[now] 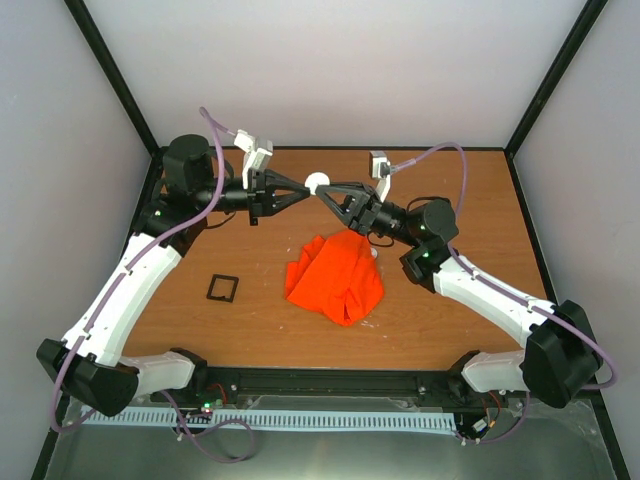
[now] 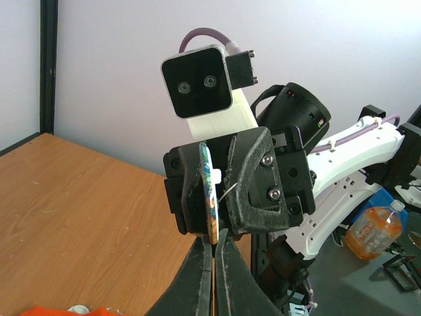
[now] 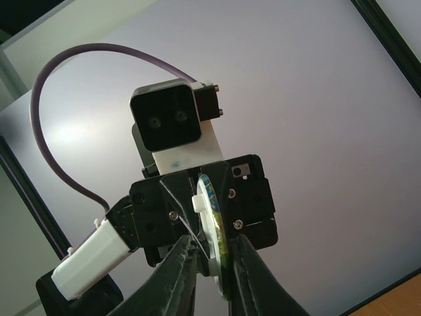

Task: Remove the brooch from the garment

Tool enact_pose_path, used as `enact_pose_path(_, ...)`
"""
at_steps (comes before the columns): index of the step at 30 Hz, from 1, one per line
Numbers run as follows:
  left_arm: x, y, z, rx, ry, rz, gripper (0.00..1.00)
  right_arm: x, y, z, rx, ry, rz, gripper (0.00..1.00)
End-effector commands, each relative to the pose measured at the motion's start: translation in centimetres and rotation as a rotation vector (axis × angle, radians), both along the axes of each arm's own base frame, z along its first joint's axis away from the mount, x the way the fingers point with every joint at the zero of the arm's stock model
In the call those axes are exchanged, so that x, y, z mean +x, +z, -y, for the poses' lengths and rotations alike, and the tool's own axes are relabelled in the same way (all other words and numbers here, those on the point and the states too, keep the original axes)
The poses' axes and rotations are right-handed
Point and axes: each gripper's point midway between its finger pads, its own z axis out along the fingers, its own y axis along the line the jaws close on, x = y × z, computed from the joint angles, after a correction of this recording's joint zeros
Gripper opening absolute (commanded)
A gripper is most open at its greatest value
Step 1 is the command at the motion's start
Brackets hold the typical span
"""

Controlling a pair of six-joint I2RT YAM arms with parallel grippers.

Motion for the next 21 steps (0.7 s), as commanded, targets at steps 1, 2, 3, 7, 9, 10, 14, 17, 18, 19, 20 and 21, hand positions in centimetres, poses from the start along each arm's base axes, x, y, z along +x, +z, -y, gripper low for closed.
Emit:
enact_pose_path(1,0.27,0.69,-0.46,0.002,0.044,0.058,0.01,-0.92,1.42,-0.3,0.017,0.015,0.054,0.13)
enact_pose_path(2,0.27,0.63,-0.46,0.003,0.044,0.057,0.01,-0.91,1.48,-0.27,0.019,0.014,0.054,0.12)
enact_pose_path(3,0.23,0.65,-0.48,0.004,0.044,0.061,0.01,-0.85,1.5,-0.26,0.02,0.011,0.054,0.11)
enact_pose_path(7,0.15,0.54,-0.55,0.009,0.046,0.078,0.01,-0.81,1.66,-0.15,0.034,0.01,0.046,0.1)
enact_pose_path(9,0.15,0.43,-0.56,0.012,0.048,0.082,0.01,-0.94,1.62,-0.16,0.041,0.022,0.045,0.15)
enact_pose_path(10,0.18,0.35,-0.59,0.014,0.049,0.082,0.01,-1.05,1.66,-0.15,0.045,0.029,0.046,0.17)
enact_pose_path(14,0.16,0.23,-0.6,0.016,0.049,0.083,0.01,-1.22,1.74,0.04,0.061,0.033,0.046,0.2)
enact_pose_path(17,0.16,0.15,-0.59,0.017,0.048,0.087,0.01,-1.11,1.8,0.1,0.067,0.028,0.041,0.17)
enact_pose_path(18,0.13,0.13,-0.6,0.018,0.048,0.089,0.01,-1.06,1.8,0.09,0.069,0.028,0.038,0.16)
enact_pose_path(19,0.13,0.08,-0.6,0.019,0.047,0.088,0.01,-1.08,1.86,0.1,0.073,0.03,0.04,0.16)
enact_pose_path(20,0.14,0.09,-0.6,0.019,0.048,0.09,0.01,-1.11,1.87,0.09,0.076,0.034,0.04,0.16)
enact_pose_path(21,0.12,0.05,-0.63,0.02,0.05,0.089,0.01,-1.18,1.92,0.1,0.081,0.041,0.038,0.16)
